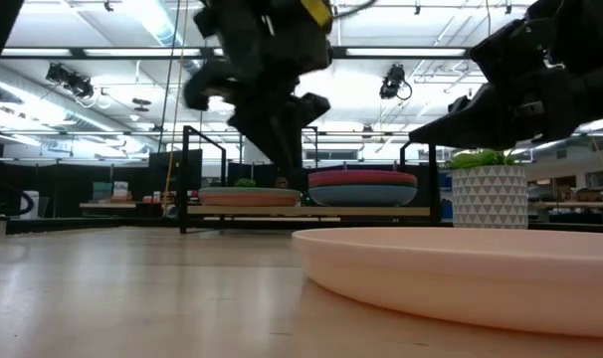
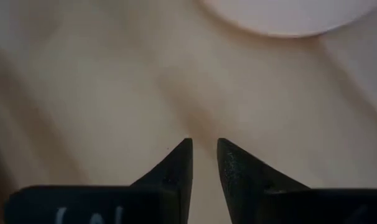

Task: Place and stack plates onto a shelf
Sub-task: Stack the white plate onto the light blue plate

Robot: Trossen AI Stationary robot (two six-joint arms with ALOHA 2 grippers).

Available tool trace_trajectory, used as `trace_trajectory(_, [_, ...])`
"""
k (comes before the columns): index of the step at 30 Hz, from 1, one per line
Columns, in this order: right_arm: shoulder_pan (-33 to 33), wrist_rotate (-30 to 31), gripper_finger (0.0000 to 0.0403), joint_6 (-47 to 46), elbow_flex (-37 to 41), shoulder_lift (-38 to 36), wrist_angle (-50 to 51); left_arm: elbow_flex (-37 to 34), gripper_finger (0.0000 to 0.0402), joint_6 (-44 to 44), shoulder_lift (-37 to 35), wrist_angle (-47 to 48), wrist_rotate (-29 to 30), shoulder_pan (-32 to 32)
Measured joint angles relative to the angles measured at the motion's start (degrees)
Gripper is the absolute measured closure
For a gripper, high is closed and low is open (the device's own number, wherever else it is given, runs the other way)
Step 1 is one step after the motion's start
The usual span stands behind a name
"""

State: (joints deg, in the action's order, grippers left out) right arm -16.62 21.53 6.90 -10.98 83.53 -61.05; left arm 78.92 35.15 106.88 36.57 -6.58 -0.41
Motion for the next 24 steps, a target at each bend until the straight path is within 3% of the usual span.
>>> trace_trajectory(8, [0.0, 1.02, 0.0314, 4.94, 0.0, 0.0, 0.8, -2.56, 0.033, 1.28, 0.25, -3.69, 9.5, -13.64])
trace_trajectory(13, [0.75, 1.45, 0.0314, 6.8, 0.0, 0.0, 0.75, -2.54, 0.0299, 1.96, 0.27, -6.87, 15.0, -18.74])
trace_trajectory(20, [2.09, 1.06, 0.0314, 6.8, 0.0, -0.01, 0.4, -2.54, 0.0229, 3.05, 4.17, -11.88, 15.52, -21.81])
trace_trajectory(24, [2.3, 0.43, 0.0314, 6.48, -0.02, 0.0, 0.15, -2.54, 0.0217, 4.56, 6.54, -15.62, 15.03, -22.56])
